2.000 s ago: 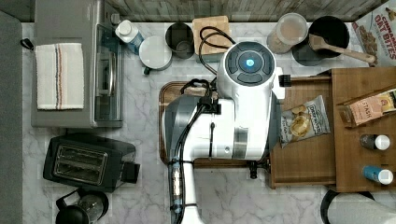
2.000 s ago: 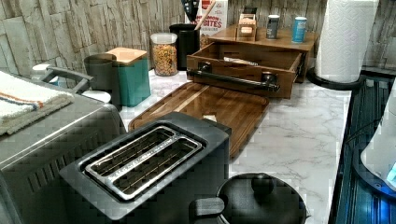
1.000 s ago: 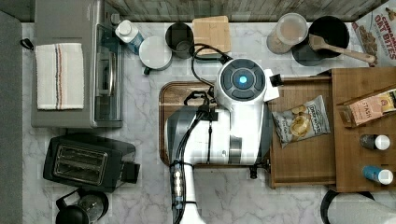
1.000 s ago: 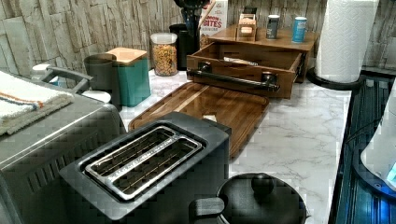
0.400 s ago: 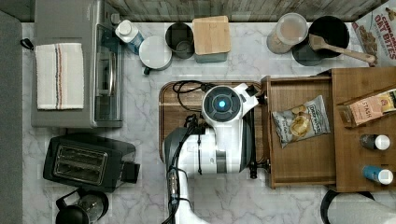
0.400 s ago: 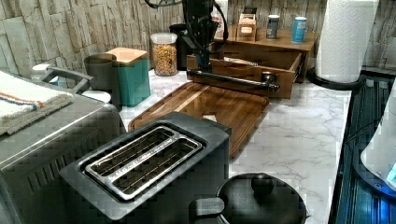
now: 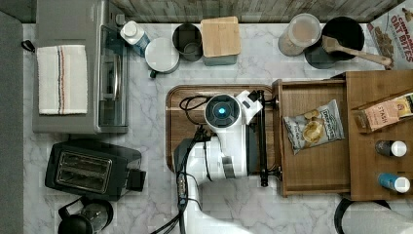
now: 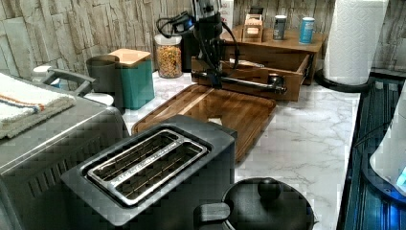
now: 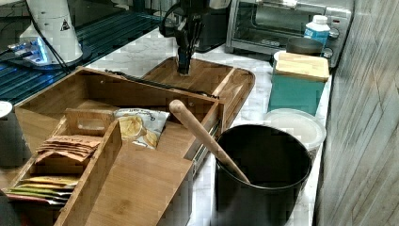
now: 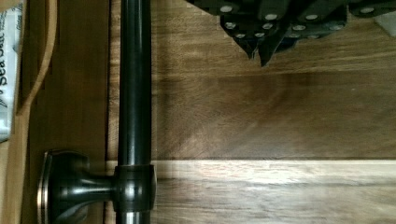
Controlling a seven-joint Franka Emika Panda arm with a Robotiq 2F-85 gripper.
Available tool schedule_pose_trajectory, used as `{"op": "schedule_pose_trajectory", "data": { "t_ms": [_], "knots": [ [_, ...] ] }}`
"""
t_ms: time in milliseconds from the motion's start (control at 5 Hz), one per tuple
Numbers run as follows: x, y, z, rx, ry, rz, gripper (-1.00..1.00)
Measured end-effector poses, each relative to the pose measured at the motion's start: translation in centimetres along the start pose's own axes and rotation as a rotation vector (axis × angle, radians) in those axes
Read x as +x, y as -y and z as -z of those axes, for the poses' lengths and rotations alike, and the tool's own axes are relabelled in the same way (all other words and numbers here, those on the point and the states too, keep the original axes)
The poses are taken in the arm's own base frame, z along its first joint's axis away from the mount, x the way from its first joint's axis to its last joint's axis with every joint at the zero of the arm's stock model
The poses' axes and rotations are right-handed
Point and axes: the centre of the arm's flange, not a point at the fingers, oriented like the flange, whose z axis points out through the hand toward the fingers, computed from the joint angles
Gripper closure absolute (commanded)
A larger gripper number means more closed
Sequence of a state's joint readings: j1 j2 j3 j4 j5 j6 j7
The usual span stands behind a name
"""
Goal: Close the drawer.
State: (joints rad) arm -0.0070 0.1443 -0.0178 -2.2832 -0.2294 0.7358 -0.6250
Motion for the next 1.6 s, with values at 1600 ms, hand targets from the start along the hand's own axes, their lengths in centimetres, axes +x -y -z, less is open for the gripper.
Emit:
{"op": "schedule_pose_trajectory", "data": {
  "t_ms": [1600],
  "knots": [
    [-1.2,-12.3,-6.2,0.112,0.009,0.169,1.00]
  ]
}}
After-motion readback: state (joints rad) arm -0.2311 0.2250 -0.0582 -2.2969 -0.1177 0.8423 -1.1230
